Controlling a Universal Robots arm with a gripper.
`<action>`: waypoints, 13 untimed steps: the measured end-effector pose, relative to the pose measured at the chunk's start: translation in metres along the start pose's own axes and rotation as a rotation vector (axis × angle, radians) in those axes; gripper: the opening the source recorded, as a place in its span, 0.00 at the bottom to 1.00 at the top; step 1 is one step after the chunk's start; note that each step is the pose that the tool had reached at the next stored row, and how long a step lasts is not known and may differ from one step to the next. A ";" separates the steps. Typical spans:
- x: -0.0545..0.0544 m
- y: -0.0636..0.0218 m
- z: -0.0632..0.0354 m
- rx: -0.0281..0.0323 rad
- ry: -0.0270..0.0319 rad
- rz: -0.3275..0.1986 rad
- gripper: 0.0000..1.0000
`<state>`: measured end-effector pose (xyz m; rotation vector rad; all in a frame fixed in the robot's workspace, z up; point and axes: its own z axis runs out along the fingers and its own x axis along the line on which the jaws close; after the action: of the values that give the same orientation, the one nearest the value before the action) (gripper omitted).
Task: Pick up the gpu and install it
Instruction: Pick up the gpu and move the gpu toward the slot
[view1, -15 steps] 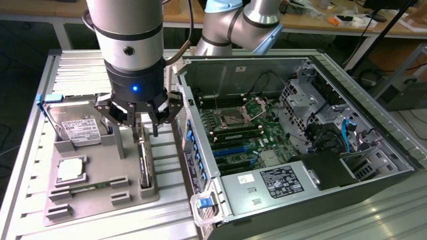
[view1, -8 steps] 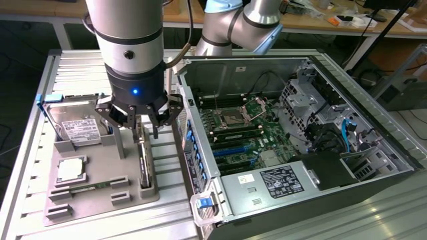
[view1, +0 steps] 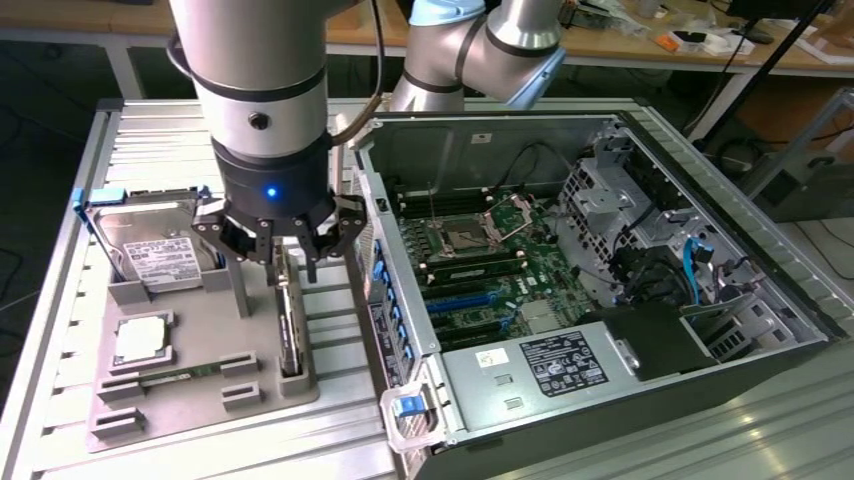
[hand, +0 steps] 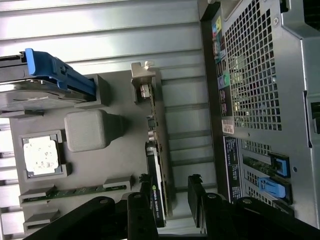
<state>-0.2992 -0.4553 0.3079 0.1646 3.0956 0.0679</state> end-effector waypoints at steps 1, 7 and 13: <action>0.000 -0.0005 0.0012 0.0000 -0.0001 0.000 0.42; 0.000 -0.0018 0.0043 0.0000 -0.0001 0.000 0.42; 0.000 -0.0036 0.0071 0.0000 -0.0001 0.000 0.42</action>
<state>-0.2992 -0.4586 0.3006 0.1646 3.0955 0.0678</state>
